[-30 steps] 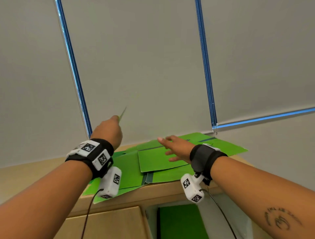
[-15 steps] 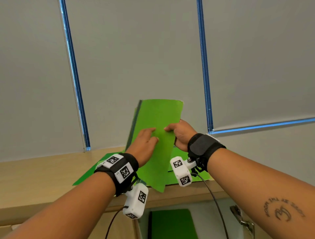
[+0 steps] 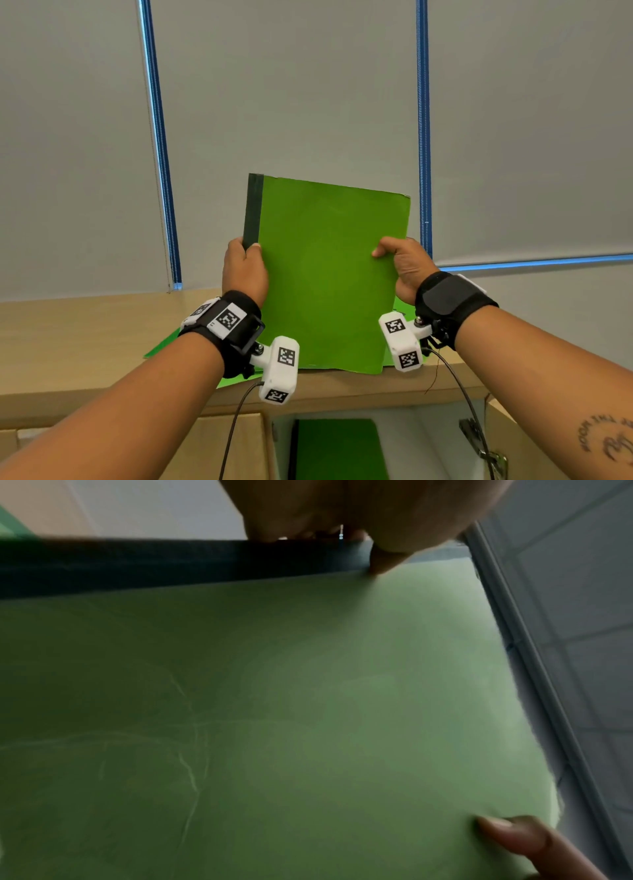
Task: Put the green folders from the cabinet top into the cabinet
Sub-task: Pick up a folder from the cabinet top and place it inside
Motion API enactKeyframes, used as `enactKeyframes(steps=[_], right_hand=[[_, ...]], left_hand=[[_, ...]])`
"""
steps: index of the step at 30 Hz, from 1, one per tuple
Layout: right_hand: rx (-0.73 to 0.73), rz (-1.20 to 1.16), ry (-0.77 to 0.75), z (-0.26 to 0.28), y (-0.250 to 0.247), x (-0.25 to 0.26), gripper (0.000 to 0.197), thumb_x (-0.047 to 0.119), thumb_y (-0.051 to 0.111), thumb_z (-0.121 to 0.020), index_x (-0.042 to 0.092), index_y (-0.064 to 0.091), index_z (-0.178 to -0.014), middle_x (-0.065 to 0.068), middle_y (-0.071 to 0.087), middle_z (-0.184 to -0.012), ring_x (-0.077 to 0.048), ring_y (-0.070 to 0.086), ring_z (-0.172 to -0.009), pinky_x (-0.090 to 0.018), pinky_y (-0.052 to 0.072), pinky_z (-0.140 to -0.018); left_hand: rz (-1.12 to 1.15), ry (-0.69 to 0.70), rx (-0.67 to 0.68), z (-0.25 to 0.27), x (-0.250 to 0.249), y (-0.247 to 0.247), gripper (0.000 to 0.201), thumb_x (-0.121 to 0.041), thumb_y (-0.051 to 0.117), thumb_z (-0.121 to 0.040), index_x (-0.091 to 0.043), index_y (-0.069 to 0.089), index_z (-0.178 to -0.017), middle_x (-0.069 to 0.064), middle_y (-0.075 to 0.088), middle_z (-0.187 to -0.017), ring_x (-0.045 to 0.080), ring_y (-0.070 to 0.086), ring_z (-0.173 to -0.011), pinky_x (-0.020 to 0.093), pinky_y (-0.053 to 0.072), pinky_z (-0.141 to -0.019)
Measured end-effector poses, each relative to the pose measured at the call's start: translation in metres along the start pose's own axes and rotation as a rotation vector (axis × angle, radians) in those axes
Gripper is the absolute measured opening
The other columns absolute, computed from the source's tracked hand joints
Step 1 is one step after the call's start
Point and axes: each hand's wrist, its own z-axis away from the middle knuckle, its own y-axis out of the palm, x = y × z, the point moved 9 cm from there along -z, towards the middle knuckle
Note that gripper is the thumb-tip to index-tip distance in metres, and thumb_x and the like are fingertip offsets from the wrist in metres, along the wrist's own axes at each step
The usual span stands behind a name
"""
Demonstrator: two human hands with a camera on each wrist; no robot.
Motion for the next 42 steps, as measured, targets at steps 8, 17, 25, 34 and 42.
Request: enactKeyframes(steps=[8, 17, 25, 34, 42], right_hand=[[-0.017, 0.081, -0.130, -0.007, -0.018, 0.013, 0.092, 0.036, 0.082, -0.059, 0.021, 0.037, -0.138, -0.004, 0.048, -0.136, -0.021, 0.051, -0.123, -0.040, 0.039, -0.101], [0.129, 0.098, 0.007, 0.045, -0.023, -0.041, 0.034, -0.001, 0.057, -0.077, 0.005, 0.064, -0.110, -0.015, 0.068, -0.100, -0.028, 0.063, -0.087, -0.042, 0.051, -0.078], [0.182, 0.156, 0.314, 0.107, -0.064, -0.169, 0.042, -0.007, 0.055, -0.076, 0.000, 0.059, -0.117, -0.023, 0.065, -0.116, -0.036, 0.061, -0.102, -0.054, 0.047, -0.094], [0.266, 0.196, 0.645, 0.159, -0.112, -0.306, 0.048, -0.015, 0.043, -0.086, 0.001, 0.053, -0.130, -0.022, 0.062, -0.127, -0.041, 0.057, -0.119, -0.051, 0.048, -0.098], [0.177, 0.194, 0.802, 0.169, -0.152, -0.402, 0.048, -0.016, 0.045, -0.086, -0.001, 0.051, -0.131, -0.025, 0.059, -0.129, -0.042, 0.056, -0.119, -0.052, 0.048, -0.096]], left_hand=[[0.216, 0.135, -0.017, 0.011, -0.018, -0.017, 0.013, -0.022, 0.042, -0.100, -0.015, 0.050, -0.108, 0.006, 0.057, -0.096, 0.020, 0.054, -0.086, 0.038, 0.047, -0.080], [0.278, -0.082, 0.164, 0.046, 0.037, -0.002, 0.022, -0.017, 0.045, -0.097, -0.016, 0.053, -0.118, 0.007, 0.064, -0.116, 0.024, 0.062, -0.106, 0.045, 0.049, -0.094], [0.057, -0.155, 0.286, 0.134, 0.141, -0.008, 0.018, -0.019, 0.050, -0.096, -0.018, 0.067, -0.101, 0.011, 0.068, -0.110, 0.029, 0.062, -0.105, 0.043, 0.046, -0.099], [-0.036, -0.327, 0.384, 0.238, 0.251, -0.006, 0.014, -0.011, 0.054, -0.095, -0.024, 0.059, -0.101, 0.001, 0.065, -0.100, 0.021, 0.061, -0.099, 0.038, 0.049, -0.092], [-0.233, -0.366, 0.382, 0.274, 0.326, 0.033, 0.020, -0.012, 0.048, -0.098, -0.011, 0.055, -0.117, 0.005, 0.064, -0.096, 0.016, 0.060, -0.083, 0.026, 0.049, -0.075]])
